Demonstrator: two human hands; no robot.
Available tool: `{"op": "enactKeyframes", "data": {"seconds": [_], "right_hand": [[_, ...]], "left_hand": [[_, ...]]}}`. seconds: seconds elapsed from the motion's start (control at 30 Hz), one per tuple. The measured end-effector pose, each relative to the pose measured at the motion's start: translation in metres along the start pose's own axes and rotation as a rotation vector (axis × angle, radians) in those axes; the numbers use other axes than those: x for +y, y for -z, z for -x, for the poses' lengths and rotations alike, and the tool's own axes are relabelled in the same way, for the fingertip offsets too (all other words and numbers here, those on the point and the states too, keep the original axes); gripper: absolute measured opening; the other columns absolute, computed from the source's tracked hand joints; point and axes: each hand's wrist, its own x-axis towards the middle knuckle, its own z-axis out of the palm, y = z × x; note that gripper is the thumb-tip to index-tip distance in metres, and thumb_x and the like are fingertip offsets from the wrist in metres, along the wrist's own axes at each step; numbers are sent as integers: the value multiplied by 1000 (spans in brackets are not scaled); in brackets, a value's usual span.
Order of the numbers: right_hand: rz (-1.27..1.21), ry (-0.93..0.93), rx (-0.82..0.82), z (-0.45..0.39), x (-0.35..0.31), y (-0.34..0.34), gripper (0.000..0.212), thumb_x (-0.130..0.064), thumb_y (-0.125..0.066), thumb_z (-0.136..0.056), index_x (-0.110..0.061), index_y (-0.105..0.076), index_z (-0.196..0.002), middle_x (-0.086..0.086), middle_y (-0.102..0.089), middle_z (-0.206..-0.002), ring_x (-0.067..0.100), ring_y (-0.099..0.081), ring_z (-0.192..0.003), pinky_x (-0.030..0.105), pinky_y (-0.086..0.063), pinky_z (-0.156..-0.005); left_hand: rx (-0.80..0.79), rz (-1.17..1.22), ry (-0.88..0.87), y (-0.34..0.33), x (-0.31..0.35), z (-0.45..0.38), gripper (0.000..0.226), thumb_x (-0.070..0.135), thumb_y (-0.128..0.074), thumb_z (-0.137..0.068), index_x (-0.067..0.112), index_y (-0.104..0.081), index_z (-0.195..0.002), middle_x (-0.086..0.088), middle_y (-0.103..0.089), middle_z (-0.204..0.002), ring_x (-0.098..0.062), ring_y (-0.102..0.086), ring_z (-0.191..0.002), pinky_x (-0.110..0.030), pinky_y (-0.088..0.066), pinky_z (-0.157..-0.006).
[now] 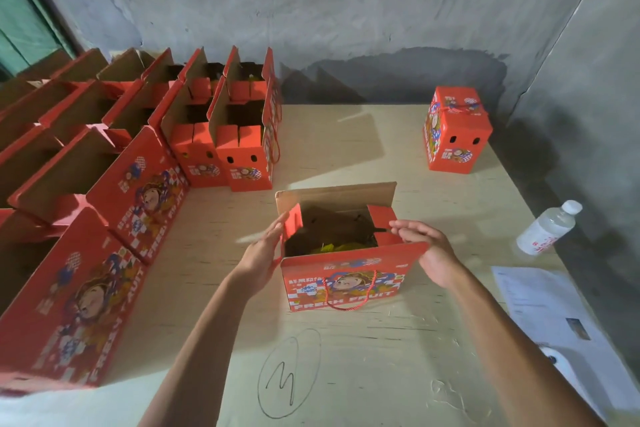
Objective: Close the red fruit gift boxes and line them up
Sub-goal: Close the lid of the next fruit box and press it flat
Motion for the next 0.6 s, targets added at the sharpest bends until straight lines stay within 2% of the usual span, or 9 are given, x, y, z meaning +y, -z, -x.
{"op": "enactKeyframes", "data": {"seconds": [0.07,0.13,0.2,0.27,0.33,0.4,0.47,0.53,0.6], "right_hand": [[41,26,-24,7,2,-3,25,-4,-72,-90,-5,-74,-115,8,-75,-121,26,-67,-119,29,-49,-96],[79,36,-33,18,6,-3,26,-10,-76,-88,-10,-76,-114,5,-75,-120,22,-68,-116,28,-49,-93],[131,39,-27,31,12,-1,24,-11,-77,-88,-11,-75,-112,3,-76,-116,18,-70,-109,25,-51,-89],[199,27,-36,38,13,1,22,-12,-78,-89,-9,-74,-110,3,-77,-108,15,-72,-96,21,-54,-79],[198,-27,-38,36,5,1,24,-11,-78,-88,-1,-71,-109,10,-76,-100,16,-70,-82,21,-55,-69],[186,-95,-38,29,-8,0,24,-7,-75,-90,7,-68,-108,16,-72,-94,18,-69,-75,23,-56,-63],[261,-143,-33,17,-18,-2,22,-9,-73,-93,8,-68,-105,16,-71,-91,17,-66,-70,24,-54,-60],[371,-189,11,5,-23,-7,15,-12,-76,-92,1,-70,-98,11,-71,-86,17,-63,-69,27,-52,-61],[521,-190,93,-5,-20,-13,12,-13,-80,-88,-7,-69,-87,7,-70,-79,17,-61,-67,30,-50,-66]], "left_hand": [[-13,-66,-38,-6,-5,-1,46,38,-32,-111,32,-37,-157,5,-20,-169,-25,-22,-155,-46,-32,-121],[-32,-4,-20,-7,-8,-3,42,25,-40,-110,26,-46,-152,11,-16,-169,-22,-23,-153,-41,-38,-118],[-93,31,2,-2,-10,-6,42,6,-44,-108,20,-55,-145,15,-21,-166,-14,-30,-148,-41,-37,-120],[-168,-60,8,5,-7,-10,45,-6,-46,-103,13,-56,-143,18,-30,-159,-2,-42,-138,-37,-44,-114],[-217,-161,31,7,5,-16,45,-9,-48,-101,8,-56,-142,21,-46,-144,7,-59,-116,-28,-57,-94],[-187,-177,134,7,18,-32,37,-6,-47,-102,5,-60,-134,10,-68,-120,-5,-72,-90,-23,-60,-70],[-120,-219,217,4,30,-47,23,-4,-47,-101,1,-65,-115,-10,-67,-103,-16,-72,-71,-25,-59,-59],[-28,-650,150,4,36,-62,12,0,-57,-99,1,-68,-105,-9,-61,-105,-13,-69,-77,-24,-57,-71],[-29,-1110,65,1,36,-70,30,18,-74,-93,11,-68,-122,-1,-58,-120,-16,-60,-105,-30,-49,-95]]}}
